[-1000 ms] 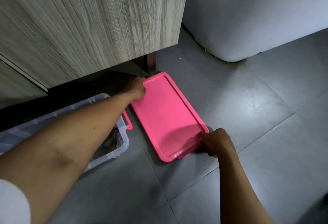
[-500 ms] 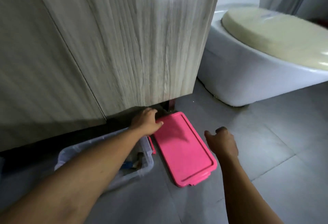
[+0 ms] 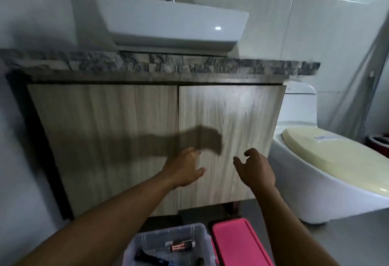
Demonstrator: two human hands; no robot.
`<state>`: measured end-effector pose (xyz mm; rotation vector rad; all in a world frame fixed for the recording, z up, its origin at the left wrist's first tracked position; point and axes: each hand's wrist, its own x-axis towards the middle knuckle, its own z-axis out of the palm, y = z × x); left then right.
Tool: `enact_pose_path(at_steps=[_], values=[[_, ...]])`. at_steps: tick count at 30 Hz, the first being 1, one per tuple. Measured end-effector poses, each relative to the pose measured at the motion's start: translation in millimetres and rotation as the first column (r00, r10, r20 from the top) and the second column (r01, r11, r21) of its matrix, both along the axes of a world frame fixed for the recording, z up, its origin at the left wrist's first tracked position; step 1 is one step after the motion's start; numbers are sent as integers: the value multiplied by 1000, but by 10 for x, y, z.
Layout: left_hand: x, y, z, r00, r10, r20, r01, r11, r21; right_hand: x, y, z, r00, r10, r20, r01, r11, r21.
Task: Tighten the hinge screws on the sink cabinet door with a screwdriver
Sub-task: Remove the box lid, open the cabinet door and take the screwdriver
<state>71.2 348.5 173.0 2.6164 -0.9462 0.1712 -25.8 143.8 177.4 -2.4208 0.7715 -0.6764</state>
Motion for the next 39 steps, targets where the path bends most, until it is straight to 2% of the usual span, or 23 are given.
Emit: enact_pose_path(at_steps=[5,9,11,17,24,26,30,33,39], values=[[94,293,914,966,60,252,-57,998,-18,312,219,708,980,169,108,-159,982,-98],[230,332,1515,836,115,537,-123,992,-21,560,324,1114,944,298,142,-271,945,-181],[277,304,1707,792,127,598,-159,987,2,654,369,1229,922,346,173,-313,930,-192],[262,86,1825,842,156,517,-267,952,148,800,402,1297,871,440,221,-414,897,-155],[130,-117,1839,839,214,499,-277,959,55,660,440,1229,836,470,282,-451,882,-133],[59,-132,1835,846,201,494,-250,968,35,567,464,1220,828,473,301,-455,881,-134],[-174,-98,1895,927,166,336,-137,985,-109,321,532,1213,833,479,278,-459,878,-136],[-453,-82,1999,957,103,272,-64,987,-149,37,604,1212,835,449,317,-447,890,-85],[-1037,-205,2135,993,-17,116,39,981,-190,-582,629,1116,849,436,299,-443,895,-47]])
